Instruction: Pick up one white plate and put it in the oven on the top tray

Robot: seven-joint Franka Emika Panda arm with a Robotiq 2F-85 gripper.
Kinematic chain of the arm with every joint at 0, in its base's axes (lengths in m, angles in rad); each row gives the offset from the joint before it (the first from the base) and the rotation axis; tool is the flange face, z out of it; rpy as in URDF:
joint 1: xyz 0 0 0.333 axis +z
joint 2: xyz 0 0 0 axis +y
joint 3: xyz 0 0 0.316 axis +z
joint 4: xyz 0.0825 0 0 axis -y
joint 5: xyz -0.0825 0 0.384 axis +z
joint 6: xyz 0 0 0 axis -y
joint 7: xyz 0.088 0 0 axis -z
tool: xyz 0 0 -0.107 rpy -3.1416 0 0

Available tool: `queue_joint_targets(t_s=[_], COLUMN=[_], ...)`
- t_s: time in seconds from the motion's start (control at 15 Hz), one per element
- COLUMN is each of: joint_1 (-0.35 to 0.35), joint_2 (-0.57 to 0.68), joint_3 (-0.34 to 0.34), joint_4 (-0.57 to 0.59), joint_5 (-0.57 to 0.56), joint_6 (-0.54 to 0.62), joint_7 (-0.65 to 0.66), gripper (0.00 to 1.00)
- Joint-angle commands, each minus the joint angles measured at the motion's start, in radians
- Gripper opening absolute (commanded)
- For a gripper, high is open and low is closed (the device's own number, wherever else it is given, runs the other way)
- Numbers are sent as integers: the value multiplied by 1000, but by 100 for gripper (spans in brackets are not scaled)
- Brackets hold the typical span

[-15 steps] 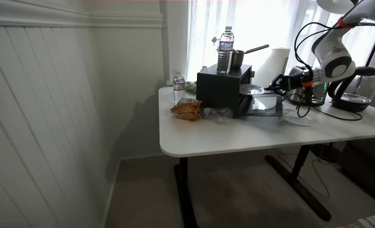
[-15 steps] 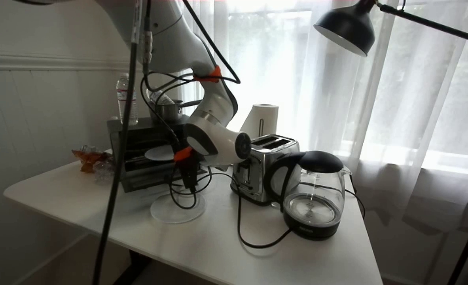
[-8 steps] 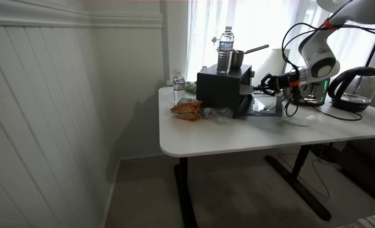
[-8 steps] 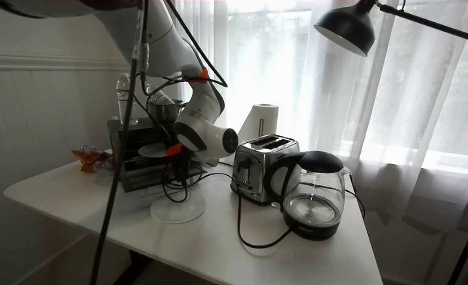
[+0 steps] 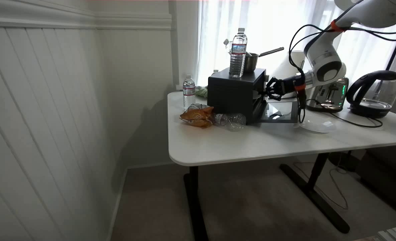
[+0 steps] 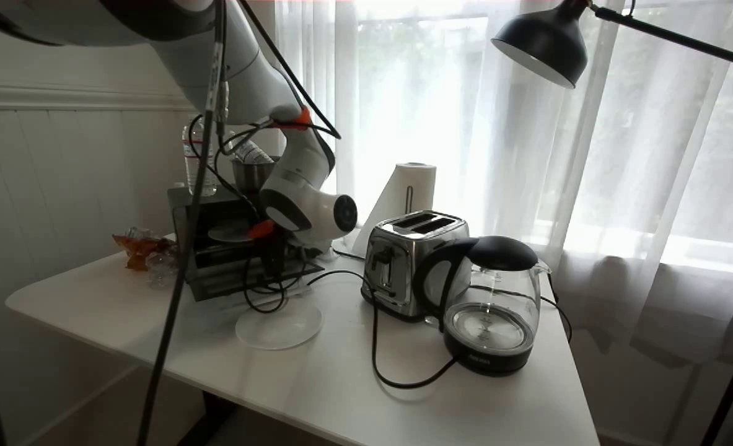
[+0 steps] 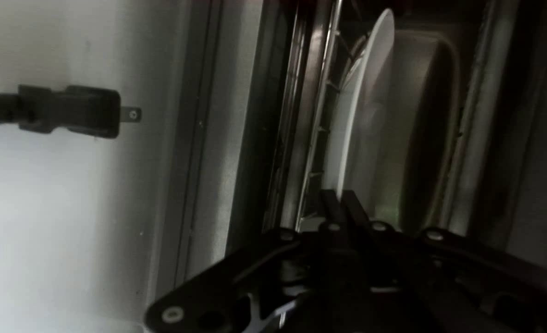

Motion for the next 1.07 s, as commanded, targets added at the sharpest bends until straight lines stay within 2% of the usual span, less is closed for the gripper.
queue_joint_targets(t_s=[0.0,0.13,0.73,1.0], joint_1=[20,23,34,56], joint_2=[33,35,7,-48], joint_3=[5,5,13,-4], joint_4=[40,40,7,-56], joint_5=[-10,-15,-20,-73], joint_6=[41,52,82,130], joint_7=[29,33,30,77], gripper=[29,36,98,100])
